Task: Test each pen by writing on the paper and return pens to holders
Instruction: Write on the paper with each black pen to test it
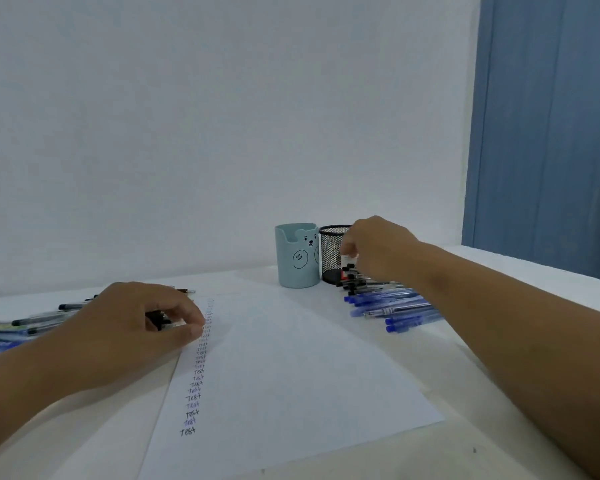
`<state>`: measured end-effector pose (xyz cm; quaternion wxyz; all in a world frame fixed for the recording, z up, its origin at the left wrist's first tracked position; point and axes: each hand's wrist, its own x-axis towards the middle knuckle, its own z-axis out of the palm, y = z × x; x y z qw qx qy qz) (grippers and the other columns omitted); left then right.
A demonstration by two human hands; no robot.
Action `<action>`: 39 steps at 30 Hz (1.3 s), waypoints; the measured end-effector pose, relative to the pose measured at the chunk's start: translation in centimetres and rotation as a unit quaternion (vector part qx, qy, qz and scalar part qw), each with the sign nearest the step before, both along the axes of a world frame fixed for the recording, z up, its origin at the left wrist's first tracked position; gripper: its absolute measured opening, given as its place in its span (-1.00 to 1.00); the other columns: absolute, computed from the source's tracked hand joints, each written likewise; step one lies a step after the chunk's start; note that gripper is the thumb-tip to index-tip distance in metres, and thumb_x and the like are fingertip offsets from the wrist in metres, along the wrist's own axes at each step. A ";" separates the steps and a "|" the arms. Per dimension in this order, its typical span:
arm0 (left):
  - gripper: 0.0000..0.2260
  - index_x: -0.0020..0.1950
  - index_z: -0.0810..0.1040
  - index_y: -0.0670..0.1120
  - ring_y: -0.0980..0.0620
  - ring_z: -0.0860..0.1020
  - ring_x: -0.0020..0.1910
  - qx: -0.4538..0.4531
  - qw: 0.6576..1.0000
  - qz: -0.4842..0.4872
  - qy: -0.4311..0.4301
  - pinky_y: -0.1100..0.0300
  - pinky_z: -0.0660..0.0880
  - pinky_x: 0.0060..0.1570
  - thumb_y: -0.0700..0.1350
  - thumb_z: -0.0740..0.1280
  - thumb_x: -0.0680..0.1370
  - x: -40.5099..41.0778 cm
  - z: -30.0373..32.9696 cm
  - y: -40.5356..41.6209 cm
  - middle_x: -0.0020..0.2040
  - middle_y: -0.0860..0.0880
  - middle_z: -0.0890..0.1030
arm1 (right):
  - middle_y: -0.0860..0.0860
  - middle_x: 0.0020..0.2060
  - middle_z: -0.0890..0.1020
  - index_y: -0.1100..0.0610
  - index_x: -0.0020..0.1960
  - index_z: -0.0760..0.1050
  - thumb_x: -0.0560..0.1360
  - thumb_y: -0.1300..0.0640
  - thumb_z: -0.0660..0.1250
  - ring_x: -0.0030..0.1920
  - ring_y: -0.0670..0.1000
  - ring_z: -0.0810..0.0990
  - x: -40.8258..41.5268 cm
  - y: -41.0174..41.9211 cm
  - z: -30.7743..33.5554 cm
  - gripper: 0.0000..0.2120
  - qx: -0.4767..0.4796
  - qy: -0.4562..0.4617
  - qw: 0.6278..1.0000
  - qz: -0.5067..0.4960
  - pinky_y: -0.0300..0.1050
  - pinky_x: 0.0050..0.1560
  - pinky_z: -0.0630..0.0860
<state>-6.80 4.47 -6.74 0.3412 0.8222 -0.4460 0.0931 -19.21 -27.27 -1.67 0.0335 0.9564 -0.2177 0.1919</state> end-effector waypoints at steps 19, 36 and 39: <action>-0.83 -0.19 0.70 0.13 0.17 0.56 -0.12 0.141 0.981 0.134 0.025 0.31 0.42 -0.14 -0.08 0.63 0.35 5.5 2.8 7.4 -0.11 0.20 0.66 | -0.26 0.01 0.60 -0.13 0.15 0.59 0.61 -0.10 0.23 -0.05 -0.23 0.43 1.9 13.9 -6.1 -0.79 -0.004 -0.009 0.928 0.372 -0.21 0.09 0.45; -0.81 -0.06 0.65 0.04 0.18 0.54 -0.14 0.085 0.965 0.241 0.063 0.29 0.42 -0.13 -0.22 0.52 0.44 9.2 0.6 11.7 -0.04 0.08 0.65 | -0.29 -0.08 0.61 -0.14 0.03 0.62 0.50 -0.21 0.12 -0.05 -0.18 0.55 2.1 13.9 -6.0 -0.66 0.019 -0.008 0.922 0.388 -0.14 0.03 0.51; -0.80 -0.06 0.64 0.05 0.15 0.54 -0.14 0.083 0.965 0.244 0.058 0.27 0.40 -0.15 -0.20 0.55 0.43 9.2 0.7 11.9 -0.07 0.08 0.65 | -0.29 -0.08 0.61 -0.15 0.04 0.62 0.51 -0.19 0.14 -0.04 -0.17 0.55 2.1 13.8 -6.1 -0.69 0.022 -0.007 0.921 0.390 -0.15 0.03 0.51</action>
